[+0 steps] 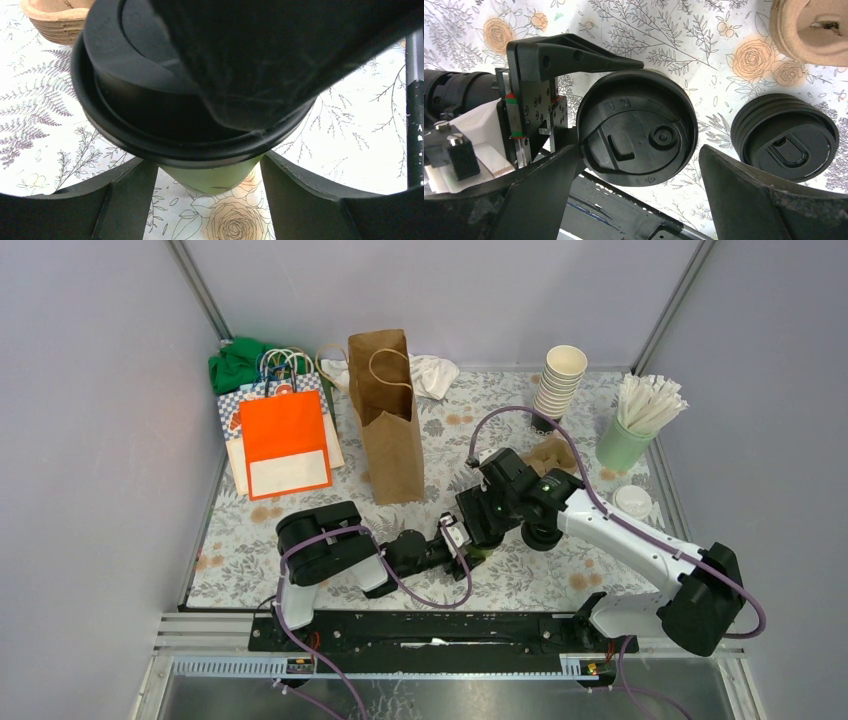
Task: Pack the takeout coffee
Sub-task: Close the cup lid on the coffee cup.
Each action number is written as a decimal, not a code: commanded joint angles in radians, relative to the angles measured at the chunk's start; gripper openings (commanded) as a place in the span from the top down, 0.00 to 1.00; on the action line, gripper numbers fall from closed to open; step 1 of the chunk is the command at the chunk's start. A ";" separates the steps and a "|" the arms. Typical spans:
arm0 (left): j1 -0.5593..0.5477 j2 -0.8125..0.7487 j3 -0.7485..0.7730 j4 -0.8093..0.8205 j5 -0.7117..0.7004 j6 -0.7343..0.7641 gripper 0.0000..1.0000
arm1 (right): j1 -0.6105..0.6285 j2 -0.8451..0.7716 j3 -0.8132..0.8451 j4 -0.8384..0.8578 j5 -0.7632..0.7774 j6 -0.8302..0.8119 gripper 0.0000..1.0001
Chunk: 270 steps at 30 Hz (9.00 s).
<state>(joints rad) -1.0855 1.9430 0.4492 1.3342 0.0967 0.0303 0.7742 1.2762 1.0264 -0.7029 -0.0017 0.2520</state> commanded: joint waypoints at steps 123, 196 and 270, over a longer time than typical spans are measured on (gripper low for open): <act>0.003 0.131 0.080 0.283 -0.101 0.039 0.03 | 0.102 0.179 0.013 -0.101 0.162 0.122 0.17; 0.054 0.304 0.281 0.266 0.124 0.025 0.27 | -0.104 0.005 0.157 -0.156 0.146 0.146 0.00; -0.017 0.249 0.329 0.173 -0.153 0.009 0.01 | -0.251 0.218 0.220 -0.322 0.241 0.896 0.13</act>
<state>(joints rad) -1.1244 2.2269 0.7940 1.4452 -0.0998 0.0711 0.5270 1.4872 1.2572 -1.0256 0.1993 1.1469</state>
